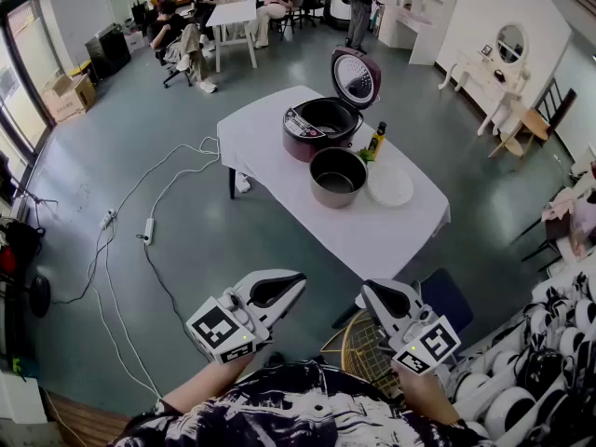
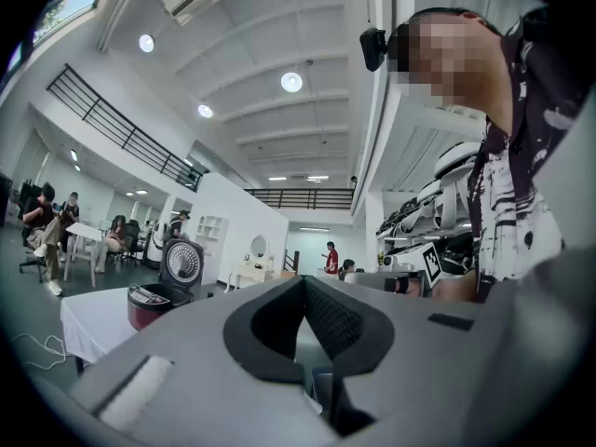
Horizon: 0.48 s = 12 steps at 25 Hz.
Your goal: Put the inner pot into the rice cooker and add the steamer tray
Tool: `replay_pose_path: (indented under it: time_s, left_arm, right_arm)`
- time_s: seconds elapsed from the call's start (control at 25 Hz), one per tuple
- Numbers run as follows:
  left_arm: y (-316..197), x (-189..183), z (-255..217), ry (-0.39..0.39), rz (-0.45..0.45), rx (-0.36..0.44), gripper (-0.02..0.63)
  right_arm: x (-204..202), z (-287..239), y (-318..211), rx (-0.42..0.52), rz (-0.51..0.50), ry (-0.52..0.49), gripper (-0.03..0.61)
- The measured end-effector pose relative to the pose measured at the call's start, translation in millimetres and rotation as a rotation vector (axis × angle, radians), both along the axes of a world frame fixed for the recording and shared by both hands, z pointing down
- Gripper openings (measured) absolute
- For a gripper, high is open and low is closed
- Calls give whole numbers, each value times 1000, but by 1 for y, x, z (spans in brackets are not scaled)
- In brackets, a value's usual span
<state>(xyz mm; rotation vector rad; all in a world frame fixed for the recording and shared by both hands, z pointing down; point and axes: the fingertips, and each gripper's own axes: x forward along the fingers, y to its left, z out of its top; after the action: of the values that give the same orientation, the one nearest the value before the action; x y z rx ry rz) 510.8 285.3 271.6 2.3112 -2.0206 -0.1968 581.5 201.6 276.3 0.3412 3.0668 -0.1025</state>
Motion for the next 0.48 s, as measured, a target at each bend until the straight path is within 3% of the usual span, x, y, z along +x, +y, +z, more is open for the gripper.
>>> replay_pose_path:
  time_s: [0.48]
  left_arm:
    - [1, 0, -1, 2, 7, 0, 5]
  right_arm:
    - [-1, -2, 4, 5, -12, -3, -3]
